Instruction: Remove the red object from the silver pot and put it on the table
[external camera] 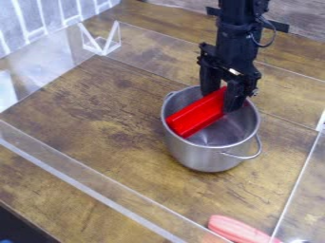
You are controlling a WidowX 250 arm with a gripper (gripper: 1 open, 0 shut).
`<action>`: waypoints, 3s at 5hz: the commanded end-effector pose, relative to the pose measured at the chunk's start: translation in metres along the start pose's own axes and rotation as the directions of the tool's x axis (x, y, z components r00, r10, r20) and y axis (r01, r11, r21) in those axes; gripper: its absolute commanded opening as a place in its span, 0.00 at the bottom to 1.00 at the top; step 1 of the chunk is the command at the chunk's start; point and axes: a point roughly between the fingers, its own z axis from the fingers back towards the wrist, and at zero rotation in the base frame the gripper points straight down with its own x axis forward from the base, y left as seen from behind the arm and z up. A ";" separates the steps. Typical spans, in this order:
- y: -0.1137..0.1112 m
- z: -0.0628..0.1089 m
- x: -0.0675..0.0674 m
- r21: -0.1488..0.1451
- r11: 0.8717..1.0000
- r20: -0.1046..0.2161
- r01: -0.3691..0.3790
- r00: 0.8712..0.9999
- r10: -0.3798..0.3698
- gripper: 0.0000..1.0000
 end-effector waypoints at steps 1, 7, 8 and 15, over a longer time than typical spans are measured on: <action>0.002 0.041 -0.006 0.023 0.997 0.090 -0.076 0.993 0.073 0.00; 0.006 0.037 -0.032 0.017 0.979 0.057 -0.205 0.977 0.203 0.00; 0.005 0.038 -0.024 0.018 0.977 0.053 -0.211 0.976 0.210 0.00; 0.011 0.020 -0.060 0.012 0.962 -0.015 -0.272 0.962 0.272 0.00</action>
